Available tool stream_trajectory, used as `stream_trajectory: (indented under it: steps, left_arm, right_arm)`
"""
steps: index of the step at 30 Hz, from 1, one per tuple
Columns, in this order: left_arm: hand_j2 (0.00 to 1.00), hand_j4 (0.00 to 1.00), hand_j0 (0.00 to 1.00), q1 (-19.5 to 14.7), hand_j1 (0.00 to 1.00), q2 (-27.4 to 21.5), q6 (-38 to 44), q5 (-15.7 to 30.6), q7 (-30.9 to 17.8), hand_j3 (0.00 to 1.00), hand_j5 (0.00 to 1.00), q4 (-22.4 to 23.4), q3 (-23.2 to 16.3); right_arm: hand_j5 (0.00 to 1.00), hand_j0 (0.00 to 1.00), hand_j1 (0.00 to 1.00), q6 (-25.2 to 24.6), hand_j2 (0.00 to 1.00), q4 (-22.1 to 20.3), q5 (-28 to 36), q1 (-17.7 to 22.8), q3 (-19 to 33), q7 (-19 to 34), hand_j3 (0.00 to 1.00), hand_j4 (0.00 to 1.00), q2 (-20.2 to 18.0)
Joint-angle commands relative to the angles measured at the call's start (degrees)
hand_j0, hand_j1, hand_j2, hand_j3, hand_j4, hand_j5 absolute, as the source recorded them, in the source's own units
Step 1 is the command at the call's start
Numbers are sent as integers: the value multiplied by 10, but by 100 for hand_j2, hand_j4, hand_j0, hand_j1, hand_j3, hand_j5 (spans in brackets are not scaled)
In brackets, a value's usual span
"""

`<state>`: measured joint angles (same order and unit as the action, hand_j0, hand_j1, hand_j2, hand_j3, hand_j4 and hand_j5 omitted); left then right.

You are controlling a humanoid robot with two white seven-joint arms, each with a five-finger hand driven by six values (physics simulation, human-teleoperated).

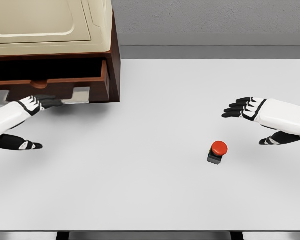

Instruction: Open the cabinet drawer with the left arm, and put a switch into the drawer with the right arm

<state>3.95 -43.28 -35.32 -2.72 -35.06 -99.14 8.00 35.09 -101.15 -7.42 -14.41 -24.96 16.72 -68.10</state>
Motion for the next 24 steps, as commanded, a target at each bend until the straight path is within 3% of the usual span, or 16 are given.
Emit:
stream_trajectory:
  steps: [1, 9, 19, 24]
  left_arm:
    - [100, 100, 100, 2, 100, 0, 3, 6, 1, 100, 100, -12, 16]
    - [100, 100, 100, 54, 100, 3, 3, 13, 1, 100, 100, -40, 57]
    - [100, 100, 100, 55, 100, 8, 3, 21, 2, 100, 100, -41, 81]
    - [100, 100, 100, 48, 100, 48, 3, 19, 3, 100, 100, -41, 126]
  right_arm:
    - [100, 100, 100, -1, 100, 0, 4, 0, 0, 0, 100, 100, -2]
    - [100, 100, 100, -1, 100, 0, 4, 0, 0, 0, 100, 100, -3]
    - [100, 100, 100, -1, 100, 0, 2, 1, 0, 1, 100, 100, -3]
    - [100, 100, 100, -1, 100, 0, -7, 0, -6, 7, 100, 100, 9]
